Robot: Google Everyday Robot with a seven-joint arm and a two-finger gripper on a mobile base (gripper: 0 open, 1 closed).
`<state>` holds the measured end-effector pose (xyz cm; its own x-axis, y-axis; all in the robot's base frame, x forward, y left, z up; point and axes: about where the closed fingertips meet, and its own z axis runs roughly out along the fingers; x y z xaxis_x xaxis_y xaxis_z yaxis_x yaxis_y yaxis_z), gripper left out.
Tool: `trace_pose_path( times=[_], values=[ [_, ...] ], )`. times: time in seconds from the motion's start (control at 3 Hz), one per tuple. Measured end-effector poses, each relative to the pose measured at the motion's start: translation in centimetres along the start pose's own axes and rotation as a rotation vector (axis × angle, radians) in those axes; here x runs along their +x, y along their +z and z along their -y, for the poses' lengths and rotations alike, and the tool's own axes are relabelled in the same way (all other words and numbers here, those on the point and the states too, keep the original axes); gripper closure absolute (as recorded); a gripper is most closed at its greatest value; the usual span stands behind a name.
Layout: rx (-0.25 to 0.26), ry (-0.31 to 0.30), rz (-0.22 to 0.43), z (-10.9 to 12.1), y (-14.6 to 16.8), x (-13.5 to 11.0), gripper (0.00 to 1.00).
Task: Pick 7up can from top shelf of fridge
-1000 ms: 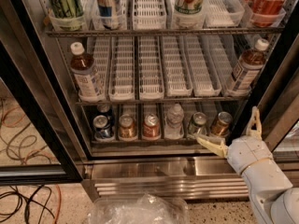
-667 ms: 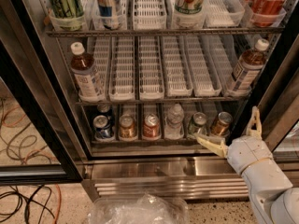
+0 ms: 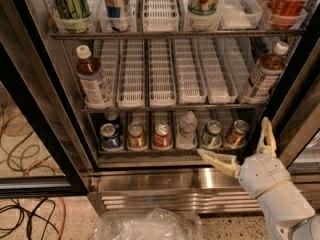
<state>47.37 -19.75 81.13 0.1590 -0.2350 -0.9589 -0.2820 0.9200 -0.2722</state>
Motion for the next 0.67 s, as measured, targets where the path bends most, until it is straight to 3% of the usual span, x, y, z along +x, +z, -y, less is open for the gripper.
trace_pose_path(
  times=[0.33, 0.67],
  values=[
    [-0.081, 0.035, 0.093, -3.8, -0.9, -2.4, 0.00],
    [-0.192, 0.011, 0.158, -7.6, -1.6, -3.7, 0.00]
  ],
)
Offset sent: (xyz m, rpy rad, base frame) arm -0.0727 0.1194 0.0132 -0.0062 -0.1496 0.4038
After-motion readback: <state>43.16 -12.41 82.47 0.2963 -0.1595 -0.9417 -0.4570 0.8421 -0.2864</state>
